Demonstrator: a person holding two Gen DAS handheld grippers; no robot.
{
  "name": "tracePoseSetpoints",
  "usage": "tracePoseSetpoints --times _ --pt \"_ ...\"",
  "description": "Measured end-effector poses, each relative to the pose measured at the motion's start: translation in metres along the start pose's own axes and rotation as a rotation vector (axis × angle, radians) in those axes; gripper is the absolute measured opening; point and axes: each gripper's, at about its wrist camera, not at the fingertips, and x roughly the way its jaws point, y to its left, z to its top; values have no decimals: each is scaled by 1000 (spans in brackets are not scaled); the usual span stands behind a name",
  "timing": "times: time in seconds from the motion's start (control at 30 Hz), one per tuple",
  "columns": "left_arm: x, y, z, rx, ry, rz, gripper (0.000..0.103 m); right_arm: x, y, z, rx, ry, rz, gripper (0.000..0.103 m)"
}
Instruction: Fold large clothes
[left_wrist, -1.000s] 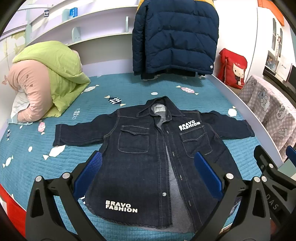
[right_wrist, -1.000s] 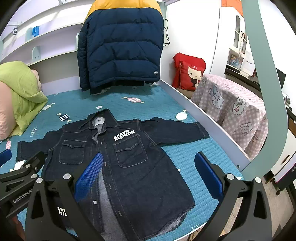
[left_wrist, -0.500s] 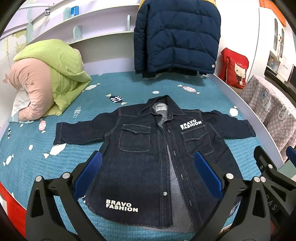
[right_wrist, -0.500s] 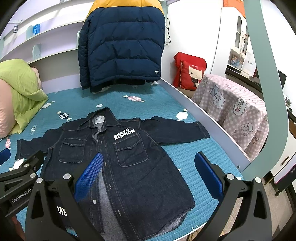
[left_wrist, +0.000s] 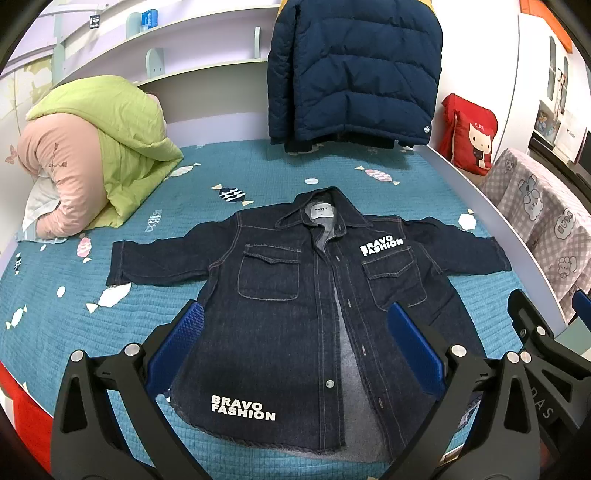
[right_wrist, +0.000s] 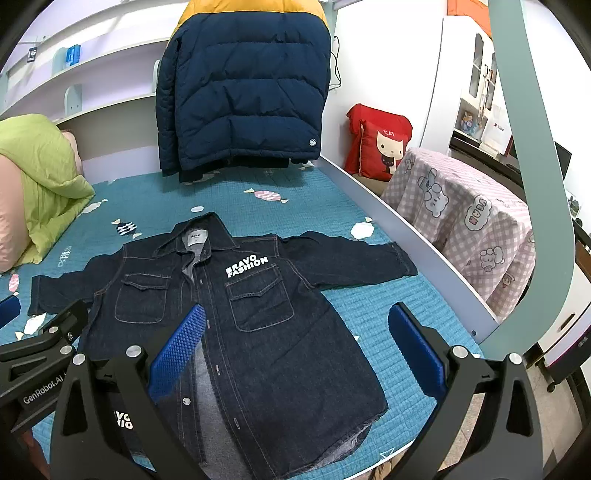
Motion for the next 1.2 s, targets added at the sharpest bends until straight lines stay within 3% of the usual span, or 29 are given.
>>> tracePoseSetpoints --times 0.93,1.2 --pt "1 1 -2 -1 7 -1 100 0 1 0 -2 6 0 96" --pt "4 8 -17 1 23 5 99 2 7 -6 -13 16 8 96"
